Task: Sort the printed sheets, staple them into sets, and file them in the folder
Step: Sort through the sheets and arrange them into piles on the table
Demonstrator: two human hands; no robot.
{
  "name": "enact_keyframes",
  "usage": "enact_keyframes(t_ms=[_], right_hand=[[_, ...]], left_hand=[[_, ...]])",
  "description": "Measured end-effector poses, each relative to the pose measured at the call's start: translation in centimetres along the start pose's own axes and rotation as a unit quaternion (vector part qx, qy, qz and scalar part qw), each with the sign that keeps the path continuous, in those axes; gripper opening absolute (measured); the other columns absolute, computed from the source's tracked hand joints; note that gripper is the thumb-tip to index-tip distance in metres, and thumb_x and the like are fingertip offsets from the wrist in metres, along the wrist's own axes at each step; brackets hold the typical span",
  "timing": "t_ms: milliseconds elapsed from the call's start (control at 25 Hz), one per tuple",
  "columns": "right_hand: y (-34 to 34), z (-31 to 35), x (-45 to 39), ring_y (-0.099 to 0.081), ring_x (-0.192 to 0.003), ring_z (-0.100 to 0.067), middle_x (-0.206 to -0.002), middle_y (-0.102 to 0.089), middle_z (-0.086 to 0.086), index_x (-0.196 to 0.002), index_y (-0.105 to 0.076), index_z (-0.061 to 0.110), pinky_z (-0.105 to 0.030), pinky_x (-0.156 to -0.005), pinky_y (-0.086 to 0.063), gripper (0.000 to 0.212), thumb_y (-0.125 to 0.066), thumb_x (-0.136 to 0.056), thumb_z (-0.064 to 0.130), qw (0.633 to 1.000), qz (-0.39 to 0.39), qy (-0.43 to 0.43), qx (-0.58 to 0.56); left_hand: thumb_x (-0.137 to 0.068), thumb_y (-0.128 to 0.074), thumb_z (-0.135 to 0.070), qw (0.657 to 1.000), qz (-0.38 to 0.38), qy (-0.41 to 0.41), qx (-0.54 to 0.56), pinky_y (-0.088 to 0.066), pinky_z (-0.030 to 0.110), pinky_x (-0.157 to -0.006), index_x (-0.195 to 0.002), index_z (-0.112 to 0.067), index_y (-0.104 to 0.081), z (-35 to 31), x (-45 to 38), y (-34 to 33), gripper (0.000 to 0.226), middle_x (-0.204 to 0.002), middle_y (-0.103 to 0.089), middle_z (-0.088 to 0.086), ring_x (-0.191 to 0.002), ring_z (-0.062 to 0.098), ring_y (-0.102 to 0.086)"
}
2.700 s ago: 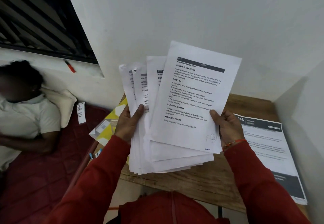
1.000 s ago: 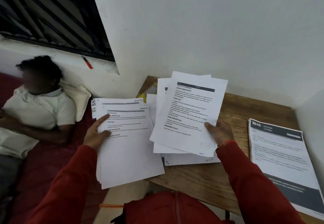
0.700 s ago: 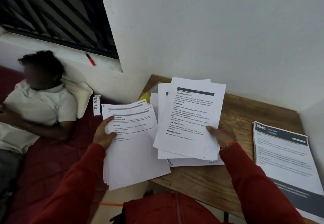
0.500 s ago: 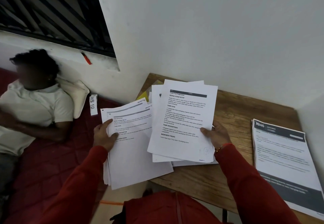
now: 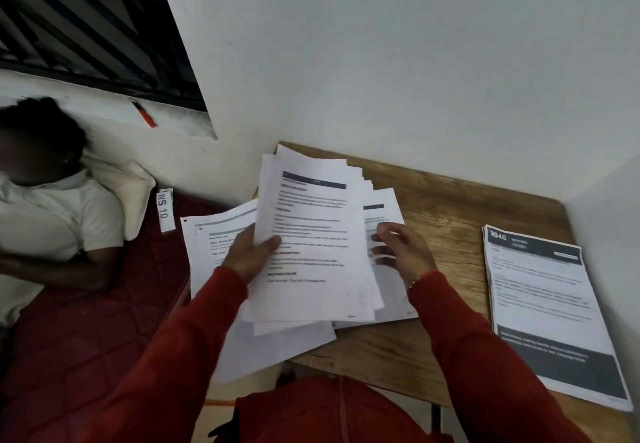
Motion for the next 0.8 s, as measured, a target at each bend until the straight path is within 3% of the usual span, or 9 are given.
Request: enact_keyframes(t_ms=[80, 120, 200, 280, 360, 560, 800], right_hand=[[5.2, -0.2, -1.8, -0.062, -0.096, -0.022, -0.116, -0.065, -0.012, -0.114, -0.064, 0.016, -0.033, -0.079, -0.051, 0.035, -0.072, -0.084, 0.032, 0.972, -0.133, 0.009, 0.193], [7.0, -0.7, -2.5, -0.058, -0.109, -0.027, -0.125, -0.060, -0.012, -0.123, -0.059, 0.018, -0.037, -0.089, -0.049, 0.049, -0.072, -0.081, 0.040, 0.948, -0.161, -0.010, 0.274], [8.3, -2.5, -3.4, -0.043, -0.127, -0.037, -0.138, -0.047, -0.016, -0.139, -0.044, 0.019, -0.048, -0.103, -0.041, 0.075, -0.072, -0.077, 0.052, 0.909, -0.137, -0.070, 0.387], [7.6, -3.8, -4.0, -0.038, -0.131, -0.041, -0.141, -0.042, -0.018, -0.144, -0.035, 0.019, -0.051, -0.107, -0.037, 0.088, -0.073, -0.074, 0.058, 0.883, -0.090, -0.094, 0.451], [6.5, -4.3, -4.5, -0.046, -0.124, -0.038, -0.134, -0.050, -0.016, -0.138, -0.036, 0.019, -0.049, -0.103, -0.042, 0.087, -0.077, -0.070, 0.055, 0.889, -0.070, -0.096, 0.442], [4.6, -4.5, -5.0, -0.057, -0.114, -0.037, -0.127, -0.059, -0.014, -0.134, -0.036, 0.009, -0.046, -0.096, -0.049, 0.078, -0.082, -0.073, 0.027, 0.907, -0.051, -0.089, 0.408], [3.7, -4.0, -4.8, -0.063, -0.105, -0.032, -0.118, -0.068, -0.009, -0.116, -0.064, 0.011, -0.039, -0.091, -0.051, 0.041, -0.072, -0.081, 0.031, 0.925, -0.066, -0.059, 0.370]], left_hand=[[-0.088, -0.062, -0.004, 0.998, -0.048, 0.033, 0.026, -0.047, 0.042, -0.099, -0.110, -0.016, -0.063, 1.8, -0.6, 3.1, 0.025, -0.116, -0.067, 0.015, -0.098, 0.026, -0.062], [-0.087, -0.060, -0.001, 0.995, -0.086, 0.049, 0.031, -0.046, 0.039, -0.098, -0.111, -0.011, -0.063, 2.7, -0.6, 4.9, 0.026, -0.118, -0.065, 0.018, -0.097, 0.025, -0.060], [-0.086, -0.059, 0.001, 0.983, -0.155, 0.094, 0.026, -0.043, 0.033, -0.093, -0.116, -0.002, -0.063, 4.5, -0.3, 7.9, 0.031, -0.114, -0.064, 0.015, -0.096, 0.023, -0.055], [-0.085, -0.060, -0.001, 0.975, -0.181, 0.130, 0.011, -0.042, 0.030, -0.087, -0.118, 0.000, -0.062, 5.8, -0.1, 9.0, 0.033, -0.106, -0.061, 0.010, -0.095, 0.023, -0.054], [-0.084, -0.061, -0.002, 0.975, -0.175, 0.138, 0.003, -0.042, 0.031, -0.087, -0.114, -0.001, -0.064, 6.0, -0.1, 8.8, 0.031, -0.106, -0.061, 0.010, -0.094, 0.024, -0.056], [-0.083, -0.061, -0.005, 0.983, -0.148, 0.112, 0.003, -0.048, 0.036, -0.090, -0.108, -0.009, -0.065, 5.0, -0.2, 7.0, 0.026, -0.107, -0.064, 0.010, -0.097, 0.029, -0.060], [-0.085, -0.061, -0.014, 0.978, -0.186, 0.091, -0.031, -0.045, 0.033, -0.090, -0.100, -0.011, -0.065, 4.3, 0.5, 8.4, 0.016, -0.108, -0.066, 0.010, -0.098, 0.026, -0.059]])
Point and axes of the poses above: each hand's wrist, its own x-axis away from the middle knuckle, its own y-axis out of the back of the hand, z = x × y, the point moved 8 cm from there along -x, towards the middle knuckle
